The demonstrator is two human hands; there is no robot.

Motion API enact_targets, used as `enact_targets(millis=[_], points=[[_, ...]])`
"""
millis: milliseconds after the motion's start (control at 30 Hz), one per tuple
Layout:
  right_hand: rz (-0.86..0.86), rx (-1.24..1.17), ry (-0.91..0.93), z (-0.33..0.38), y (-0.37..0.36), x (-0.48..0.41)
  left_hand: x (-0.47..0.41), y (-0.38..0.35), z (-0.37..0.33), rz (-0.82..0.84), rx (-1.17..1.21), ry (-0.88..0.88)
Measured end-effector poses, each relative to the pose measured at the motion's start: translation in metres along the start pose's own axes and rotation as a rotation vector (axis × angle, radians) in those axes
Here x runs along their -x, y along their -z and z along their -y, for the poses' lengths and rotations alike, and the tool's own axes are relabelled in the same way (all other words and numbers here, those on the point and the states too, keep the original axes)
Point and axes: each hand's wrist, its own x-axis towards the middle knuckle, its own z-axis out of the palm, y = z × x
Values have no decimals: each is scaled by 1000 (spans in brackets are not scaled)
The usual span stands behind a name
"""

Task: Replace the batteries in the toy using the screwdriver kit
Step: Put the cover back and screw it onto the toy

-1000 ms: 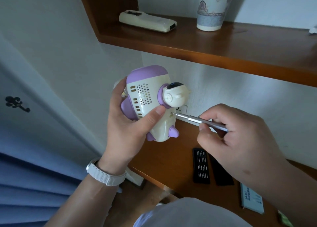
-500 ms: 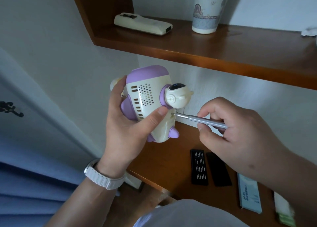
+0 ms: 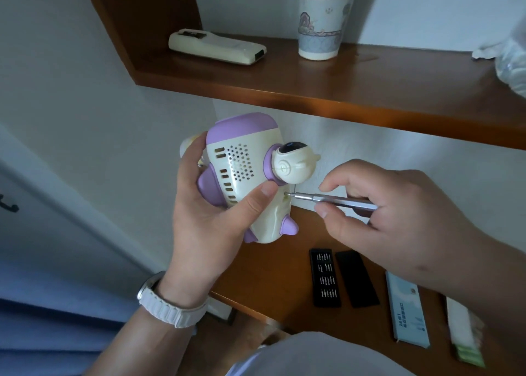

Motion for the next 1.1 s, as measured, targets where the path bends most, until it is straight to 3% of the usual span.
enact_targets(millis=[1100], points=[[29, 61, -105, -28, 26, 19, -1, -44, 9, 52, 41, 71]])
